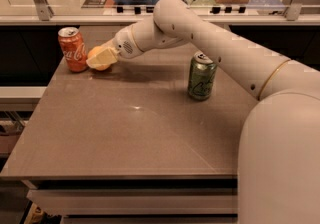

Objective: Move orange near coke can

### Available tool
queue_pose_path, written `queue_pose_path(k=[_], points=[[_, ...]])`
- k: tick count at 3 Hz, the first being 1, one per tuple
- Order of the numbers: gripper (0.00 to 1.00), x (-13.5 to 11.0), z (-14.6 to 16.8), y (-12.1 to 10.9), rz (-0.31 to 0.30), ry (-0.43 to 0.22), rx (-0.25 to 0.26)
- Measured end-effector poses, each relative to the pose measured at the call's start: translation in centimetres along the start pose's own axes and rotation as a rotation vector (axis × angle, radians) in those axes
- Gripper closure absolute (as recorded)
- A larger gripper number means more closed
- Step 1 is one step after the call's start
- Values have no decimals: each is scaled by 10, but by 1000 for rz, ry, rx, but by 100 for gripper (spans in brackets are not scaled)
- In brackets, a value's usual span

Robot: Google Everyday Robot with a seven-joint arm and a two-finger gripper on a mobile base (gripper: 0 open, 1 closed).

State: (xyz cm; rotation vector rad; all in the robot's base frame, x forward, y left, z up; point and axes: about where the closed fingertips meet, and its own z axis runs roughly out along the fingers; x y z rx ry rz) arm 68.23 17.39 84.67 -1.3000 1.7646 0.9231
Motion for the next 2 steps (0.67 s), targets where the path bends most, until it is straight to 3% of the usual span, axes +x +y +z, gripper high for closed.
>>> queue_pose_path(k=[1, 2], points=[[0, 0, 3, 1, 0, 1, -5], [0, 0, 3, 1, 0, 1, -5]])
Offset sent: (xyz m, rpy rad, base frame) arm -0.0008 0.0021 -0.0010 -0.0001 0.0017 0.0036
